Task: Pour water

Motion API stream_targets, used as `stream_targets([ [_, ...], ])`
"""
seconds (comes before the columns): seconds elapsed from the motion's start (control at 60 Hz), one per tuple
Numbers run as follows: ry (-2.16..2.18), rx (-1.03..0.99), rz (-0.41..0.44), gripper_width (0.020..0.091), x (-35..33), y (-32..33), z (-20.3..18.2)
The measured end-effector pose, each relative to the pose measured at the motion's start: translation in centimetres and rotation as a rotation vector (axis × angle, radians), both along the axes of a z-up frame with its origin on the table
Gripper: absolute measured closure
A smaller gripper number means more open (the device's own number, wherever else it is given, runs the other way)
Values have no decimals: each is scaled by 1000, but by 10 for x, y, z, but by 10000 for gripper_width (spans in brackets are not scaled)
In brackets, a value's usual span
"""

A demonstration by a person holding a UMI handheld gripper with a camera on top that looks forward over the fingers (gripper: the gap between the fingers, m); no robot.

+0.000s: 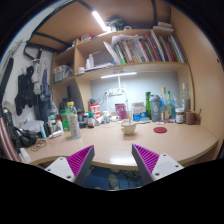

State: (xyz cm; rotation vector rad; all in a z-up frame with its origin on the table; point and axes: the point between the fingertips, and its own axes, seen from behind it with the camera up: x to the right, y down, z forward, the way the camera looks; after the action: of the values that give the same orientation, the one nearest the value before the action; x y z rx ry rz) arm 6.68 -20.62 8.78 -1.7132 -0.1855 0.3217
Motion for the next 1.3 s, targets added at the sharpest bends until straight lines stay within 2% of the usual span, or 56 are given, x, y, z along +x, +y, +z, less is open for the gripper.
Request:
stream_targets([
  [0.383,-25,-6,-53,264,21,22,-1],
  [0.4,-29,-3,-56,237,22,23,0],
  [0.433,-35,3,-59,264,23,24,1],
  [0.567,-53,33,-15,266,8,29,11],
  [0.8,9,106,160,266,-85,40,43],
  [1.083,-33,188,305,255,-231,93,73],
  [1.233,-84,169,330,255,-294,135,63],
  [1.3,-94,142,310,254,-310,159,54],
])
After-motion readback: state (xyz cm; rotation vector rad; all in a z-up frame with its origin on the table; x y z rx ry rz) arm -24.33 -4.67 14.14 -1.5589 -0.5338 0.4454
